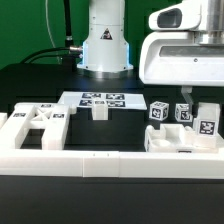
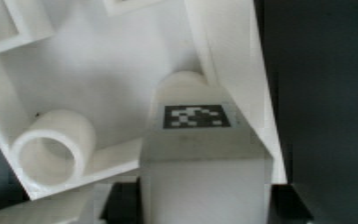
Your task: Assemble chair
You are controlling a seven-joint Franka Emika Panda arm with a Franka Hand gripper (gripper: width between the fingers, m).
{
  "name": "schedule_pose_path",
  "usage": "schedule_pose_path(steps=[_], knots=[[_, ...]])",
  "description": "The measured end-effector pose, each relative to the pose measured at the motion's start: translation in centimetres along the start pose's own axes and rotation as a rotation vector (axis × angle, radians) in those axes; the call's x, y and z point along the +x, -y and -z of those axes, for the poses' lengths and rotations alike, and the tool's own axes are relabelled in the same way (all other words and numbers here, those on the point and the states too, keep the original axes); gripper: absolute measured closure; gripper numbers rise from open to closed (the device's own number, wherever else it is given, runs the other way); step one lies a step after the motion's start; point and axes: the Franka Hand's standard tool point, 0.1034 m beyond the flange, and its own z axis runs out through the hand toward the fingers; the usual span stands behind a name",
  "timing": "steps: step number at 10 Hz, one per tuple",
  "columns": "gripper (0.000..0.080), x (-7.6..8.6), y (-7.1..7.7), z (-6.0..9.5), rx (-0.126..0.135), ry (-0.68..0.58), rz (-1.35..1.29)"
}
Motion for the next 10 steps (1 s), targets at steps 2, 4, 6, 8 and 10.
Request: schedule_pose_path(steps=[2,4,6,8,10], knots=[[0.0514,0.03,-0.22,-0.04,0.011,0.009,-0.196],[0.0514,-0.06,-0.39,-0.07,0.014,0.025,-0.454],[0.0514,-0.14,-0.29,-0.07,0.009,0.030,-0.681],[0.0512,-0.10,-0.33,-0.08,0.011,0.033,-0.781],[0.0502,-0.09,-0.34,-0.07,0.013,0.034,-0.718]])
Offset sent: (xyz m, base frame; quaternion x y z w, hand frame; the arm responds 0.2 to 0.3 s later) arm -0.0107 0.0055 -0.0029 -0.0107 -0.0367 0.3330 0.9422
